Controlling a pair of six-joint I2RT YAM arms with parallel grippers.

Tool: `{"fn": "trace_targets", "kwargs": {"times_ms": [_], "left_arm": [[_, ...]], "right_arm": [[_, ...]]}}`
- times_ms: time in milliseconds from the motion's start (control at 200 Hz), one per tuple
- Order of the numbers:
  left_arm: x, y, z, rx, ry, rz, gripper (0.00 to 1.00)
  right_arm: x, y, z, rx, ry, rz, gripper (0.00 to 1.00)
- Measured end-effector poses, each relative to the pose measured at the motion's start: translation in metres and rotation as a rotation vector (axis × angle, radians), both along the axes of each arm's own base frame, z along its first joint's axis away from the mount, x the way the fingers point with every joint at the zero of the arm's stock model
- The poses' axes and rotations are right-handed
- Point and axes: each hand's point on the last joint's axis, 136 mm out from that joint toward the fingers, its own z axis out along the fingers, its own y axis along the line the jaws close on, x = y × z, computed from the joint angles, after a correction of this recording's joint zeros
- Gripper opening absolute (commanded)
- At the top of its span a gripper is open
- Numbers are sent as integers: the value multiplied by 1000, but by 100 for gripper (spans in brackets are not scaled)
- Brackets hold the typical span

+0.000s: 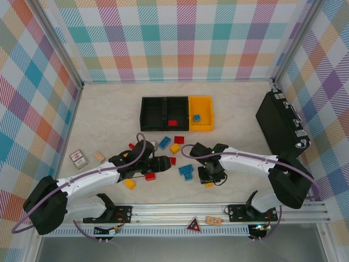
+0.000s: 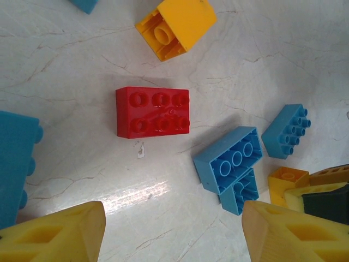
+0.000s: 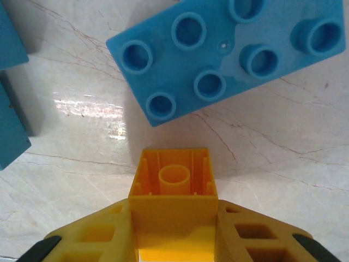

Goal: Sort the legos into containers by color
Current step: Pick up the lego from the bottom-center of the table, then place the lego in the container.

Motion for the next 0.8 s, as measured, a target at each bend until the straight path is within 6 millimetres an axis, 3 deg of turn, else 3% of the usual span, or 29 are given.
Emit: {"fn": "trace_targets", "kwargs": {"times_ms": [145,330,495,655,800], "left_arm": [[1,5,4,0,-20,22,68],[3,24,13,31,-54,98,69],[1,54,11,118,-56,210,70],[-7,95,-1,249,-7,328,70],[-11,113,9,243,-25,385,70]], "right_arm": [[7,8,13,29,-23,2,28],[32,40,54,130,-114,46,29],[74,92,85,206,-192,105,29],[120,143,98,247,-242,148,29],[159,180,107,297,-284,165,29]]}}
